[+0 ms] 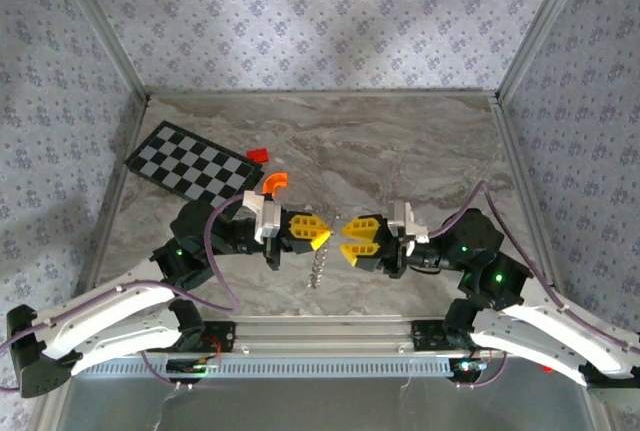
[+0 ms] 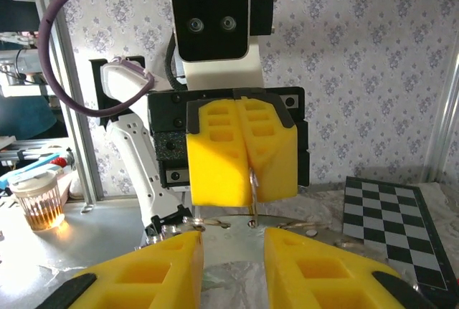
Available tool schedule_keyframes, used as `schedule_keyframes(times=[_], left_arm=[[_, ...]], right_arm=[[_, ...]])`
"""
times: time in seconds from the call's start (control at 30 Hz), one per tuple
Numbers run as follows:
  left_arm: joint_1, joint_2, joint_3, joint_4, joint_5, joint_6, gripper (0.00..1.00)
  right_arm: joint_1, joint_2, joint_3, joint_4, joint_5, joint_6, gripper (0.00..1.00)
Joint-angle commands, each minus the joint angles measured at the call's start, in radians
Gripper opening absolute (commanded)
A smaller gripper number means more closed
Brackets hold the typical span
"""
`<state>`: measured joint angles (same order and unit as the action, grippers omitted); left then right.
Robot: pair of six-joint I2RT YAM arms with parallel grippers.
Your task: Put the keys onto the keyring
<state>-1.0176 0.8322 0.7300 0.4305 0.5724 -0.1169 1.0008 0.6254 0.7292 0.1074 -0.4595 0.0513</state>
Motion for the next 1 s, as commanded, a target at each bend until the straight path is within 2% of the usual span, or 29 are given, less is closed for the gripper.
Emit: schedule_keyframes(times=[0.0, 0.43, 0.53, 0.83, 0.93, 0.97], left_arm=[[-0.009, -0.006, 0.030, 0.053, 0.030, 0.011, 0.00], [-0.012, -0.004, 0.016, 0.054, 0.026, 0.015, 0.00], [-0.012, -0.006, 0.011, 0.056, 0.019, 0.017, 0.00], [-0.011, -0.005, 0.007, 0.026, -0.007, 0.033, 0.00], [-0.012, -0.010, 0.016, -0.027, -0.032, 0.056, 0.00], [-0.012, -0.013, 0.023, -0.063, -0.044, 0.069, 0.07]], right_arm=[[0.010, 0.005, 0.005, 0.046, 0.026, 0.002, 0.29], [0.018, 0.035, -0.007, 0.098, 0.045, 0.021, 0.26], [0.019, 0.041, -0.006, 0.099, 0.044, 0.022, 0.22], [0.021, 0.045, 0.000, 0.075, 0.048, 0.014, 0.00], [0.021, 0.034, 0.007, 0.043, 0.070, -0.001, 0.00], [0.021, 0.032, 0.018, 0.015, 0.080, -0.014, 0.00]])
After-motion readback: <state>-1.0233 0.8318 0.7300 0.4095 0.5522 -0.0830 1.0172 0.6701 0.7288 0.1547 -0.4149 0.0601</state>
